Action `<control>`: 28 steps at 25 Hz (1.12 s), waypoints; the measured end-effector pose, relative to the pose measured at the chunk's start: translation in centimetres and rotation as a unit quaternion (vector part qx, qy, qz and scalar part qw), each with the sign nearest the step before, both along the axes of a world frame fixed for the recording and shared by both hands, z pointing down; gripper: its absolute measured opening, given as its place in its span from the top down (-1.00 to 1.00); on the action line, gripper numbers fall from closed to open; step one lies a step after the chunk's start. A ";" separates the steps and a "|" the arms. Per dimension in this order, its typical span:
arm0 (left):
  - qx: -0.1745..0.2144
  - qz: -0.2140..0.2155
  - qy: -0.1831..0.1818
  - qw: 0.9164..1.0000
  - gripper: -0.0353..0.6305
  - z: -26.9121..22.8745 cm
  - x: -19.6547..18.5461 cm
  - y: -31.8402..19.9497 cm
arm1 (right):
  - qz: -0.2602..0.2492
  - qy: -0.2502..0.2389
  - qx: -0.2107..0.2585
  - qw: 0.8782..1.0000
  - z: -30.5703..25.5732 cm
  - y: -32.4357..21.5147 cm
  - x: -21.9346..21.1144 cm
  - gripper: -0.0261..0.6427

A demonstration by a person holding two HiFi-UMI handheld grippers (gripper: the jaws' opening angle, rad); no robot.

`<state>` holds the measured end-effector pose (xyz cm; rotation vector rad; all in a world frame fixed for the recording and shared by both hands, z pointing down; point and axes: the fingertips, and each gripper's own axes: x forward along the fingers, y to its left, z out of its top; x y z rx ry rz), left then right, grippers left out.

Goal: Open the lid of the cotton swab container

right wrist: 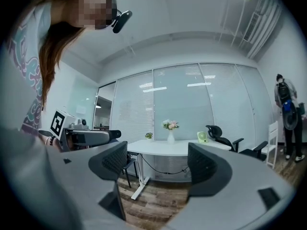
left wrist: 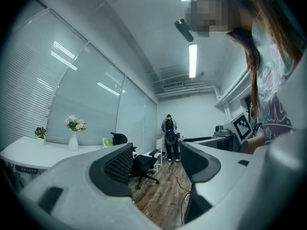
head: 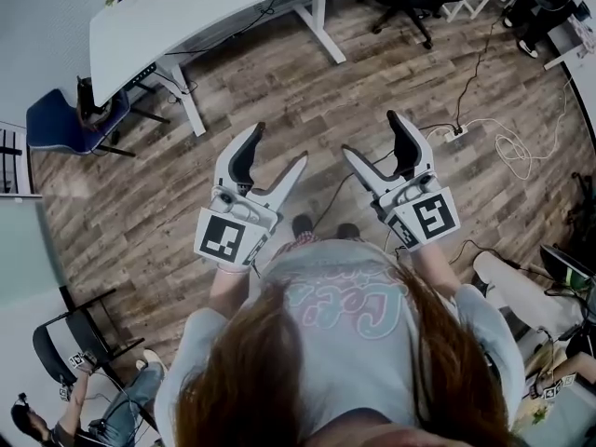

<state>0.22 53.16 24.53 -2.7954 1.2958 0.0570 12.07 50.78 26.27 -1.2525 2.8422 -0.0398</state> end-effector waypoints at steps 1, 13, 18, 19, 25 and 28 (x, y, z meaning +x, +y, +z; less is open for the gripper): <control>-0.001 0.003 0.000 1.000 0.06 0.1 -0.5 -0.1 | 0.003 -0.001 -0.001 1.000 0.1 -0.1 -0.5 -0.22; -0.015 0.047 0.000 0.999 0.06 2.0 -3.7 -0.1 | 0.039 -0.002 -0.018 0.999 1.4 0.9 -3.2 -0.22; -0.012 0.055 0.004 0.998 0.06 1.9 -3.1 -0.6 | 0.048 -0.003 -0.023 0.999 1.7 0.8 -2.6 -0.22; -0.012 0.057 0.005 0.998 0.06 1.9 -3.0 -0.8 | 0.048 -0.002 -0.023 0.999 1.7 0.6 -2.7 -0.22; -0.006 0.054 -0.005 0.999 0.06 1.4 -3.2 -2.7 | 0.036 -0.010 -0.012 0.999 1.1 -2.0 -2.9 -0.22; 0.000 0.044 -0.007 0.999 0.06 1.1 -3.1 -4.7 | 0.032 -0.014 -0.002 0.999 0.7 -4.0 -2.7 -0.22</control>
